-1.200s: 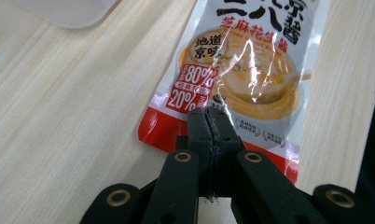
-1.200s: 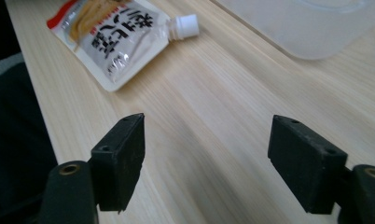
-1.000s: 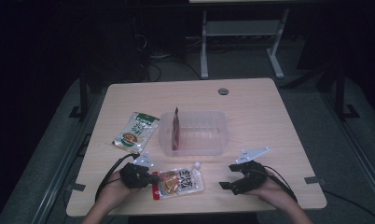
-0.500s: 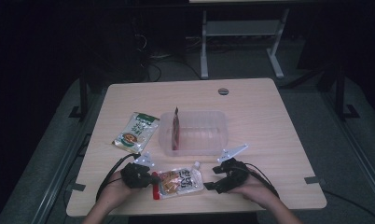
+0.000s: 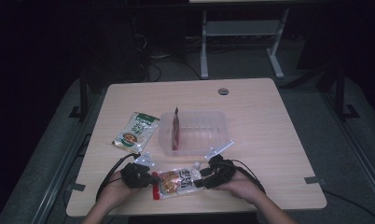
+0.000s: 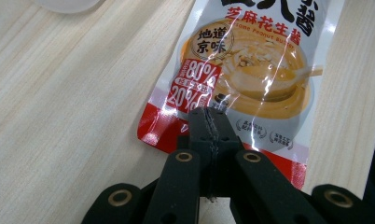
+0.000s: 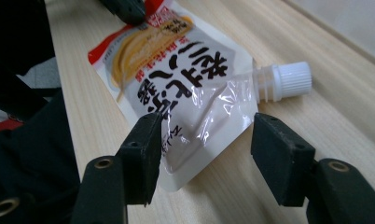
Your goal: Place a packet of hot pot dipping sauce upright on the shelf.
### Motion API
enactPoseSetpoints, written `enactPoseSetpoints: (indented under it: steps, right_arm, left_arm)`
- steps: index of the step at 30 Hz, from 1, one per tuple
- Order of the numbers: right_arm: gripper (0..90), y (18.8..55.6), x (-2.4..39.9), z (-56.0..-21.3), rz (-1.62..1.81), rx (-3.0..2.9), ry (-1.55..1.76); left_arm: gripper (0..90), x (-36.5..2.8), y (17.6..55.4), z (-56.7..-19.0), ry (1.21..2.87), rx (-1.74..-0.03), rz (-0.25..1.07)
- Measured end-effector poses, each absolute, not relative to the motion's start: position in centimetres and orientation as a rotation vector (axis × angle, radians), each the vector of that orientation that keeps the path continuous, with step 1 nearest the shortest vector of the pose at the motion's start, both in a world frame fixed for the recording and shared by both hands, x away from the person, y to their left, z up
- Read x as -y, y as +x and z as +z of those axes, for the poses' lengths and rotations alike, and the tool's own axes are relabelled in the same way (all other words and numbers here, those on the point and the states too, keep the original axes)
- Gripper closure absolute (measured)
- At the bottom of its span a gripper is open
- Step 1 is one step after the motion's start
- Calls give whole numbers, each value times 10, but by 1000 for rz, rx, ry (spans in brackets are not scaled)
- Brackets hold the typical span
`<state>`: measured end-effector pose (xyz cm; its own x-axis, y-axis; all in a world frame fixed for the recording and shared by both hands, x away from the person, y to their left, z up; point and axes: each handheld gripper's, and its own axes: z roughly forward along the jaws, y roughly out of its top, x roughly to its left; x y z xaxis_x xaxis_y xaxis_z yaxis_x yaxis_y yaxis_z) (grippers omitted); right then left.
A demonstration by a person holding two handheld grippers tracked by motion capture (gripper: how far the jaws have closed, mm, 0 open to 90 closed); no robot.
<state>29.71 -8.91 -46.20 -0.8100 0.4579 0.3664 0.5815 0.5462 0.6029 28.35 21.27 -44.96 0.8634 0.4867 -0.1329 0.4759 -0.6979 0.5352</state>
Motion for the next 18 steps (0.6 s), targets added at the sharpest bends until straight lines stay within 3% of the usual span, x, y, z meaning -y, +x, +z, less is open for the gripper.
enactPoseSetpoints:
  steps: [18]
  right_arm:
    - [510,301,91,-469,-1129,2489,-899]
  left_arm:
    - [898,-213,284,-449,2471,-698,17]
